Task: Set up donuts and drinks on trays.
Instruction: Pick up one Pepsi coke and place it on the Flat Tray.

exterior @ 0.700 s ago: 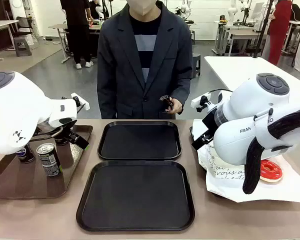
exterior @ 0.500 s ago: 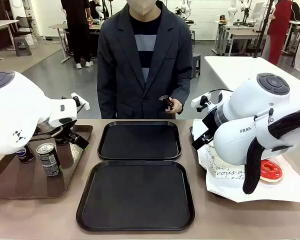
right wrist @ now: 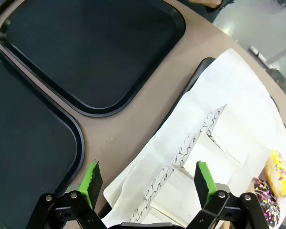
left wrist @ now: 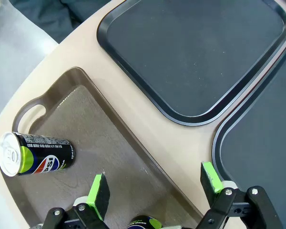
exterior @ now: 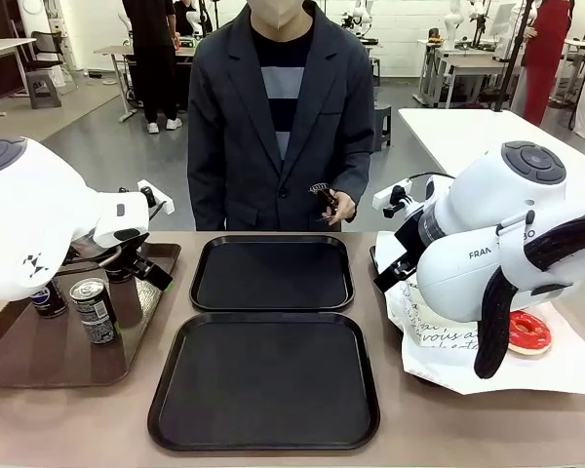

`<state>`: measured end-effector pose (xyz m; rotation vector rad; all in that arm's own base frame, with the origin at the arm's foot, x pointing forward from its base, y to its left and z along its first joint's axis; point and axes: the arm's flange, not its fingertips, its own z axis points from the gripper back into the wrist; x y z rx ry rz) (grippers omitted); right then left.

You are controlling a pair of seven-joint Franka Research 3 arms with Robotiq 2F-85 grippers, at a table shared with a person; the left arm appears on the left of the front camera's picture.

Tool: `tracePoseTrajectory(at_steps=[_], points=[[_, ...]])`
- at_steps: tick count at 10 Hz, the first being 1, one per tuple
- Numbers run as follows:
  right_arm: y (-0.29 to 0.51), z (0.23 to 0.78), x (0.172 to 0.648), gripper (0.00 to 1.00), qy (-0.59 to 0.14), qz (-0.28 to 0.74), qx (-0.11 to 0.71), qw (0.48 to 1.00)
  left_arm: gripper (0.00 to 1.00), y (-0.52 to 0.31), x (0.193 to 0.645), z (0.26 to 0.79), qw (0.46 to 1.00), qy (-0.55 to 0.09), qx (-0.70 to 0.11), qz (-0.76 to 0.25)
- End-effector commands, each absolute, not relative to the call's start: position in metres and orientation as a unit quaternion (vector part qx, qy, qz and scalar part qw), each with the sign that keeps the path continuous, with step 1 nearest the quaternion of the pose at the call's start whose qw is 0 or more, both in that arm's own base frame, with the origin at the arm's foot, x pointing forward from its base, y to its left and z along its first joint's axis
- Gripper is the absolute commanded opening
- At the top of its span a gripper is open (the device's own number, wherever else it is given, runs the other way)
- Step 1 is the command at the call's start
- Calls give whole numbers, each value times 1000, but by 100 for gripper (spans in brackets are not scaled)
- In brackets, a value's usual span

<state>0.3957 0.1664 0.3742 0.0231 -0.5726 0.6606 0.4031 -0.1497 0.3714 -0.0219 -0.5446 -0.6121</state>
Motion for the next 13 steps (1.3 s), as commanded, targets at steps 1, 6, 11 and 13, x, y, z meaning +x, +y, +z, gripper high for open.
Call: tracePoseTrajectory(at_steps=[1,6,11,13], points=[[166,374,396,100,-277,320,11,906,100,-150,403,371,917,-265,-11,-298],[166,374,396,100,-277,320,11,906,100,-150,403,371,917,-265,-11,-298],[113,450,285,100,-224,311,37,923,100,-108,297,445,930,-162,-31,-329],[97,444,252,100,-145,325,42,933,100,-97,271,445,932,-130,-48,-335]])
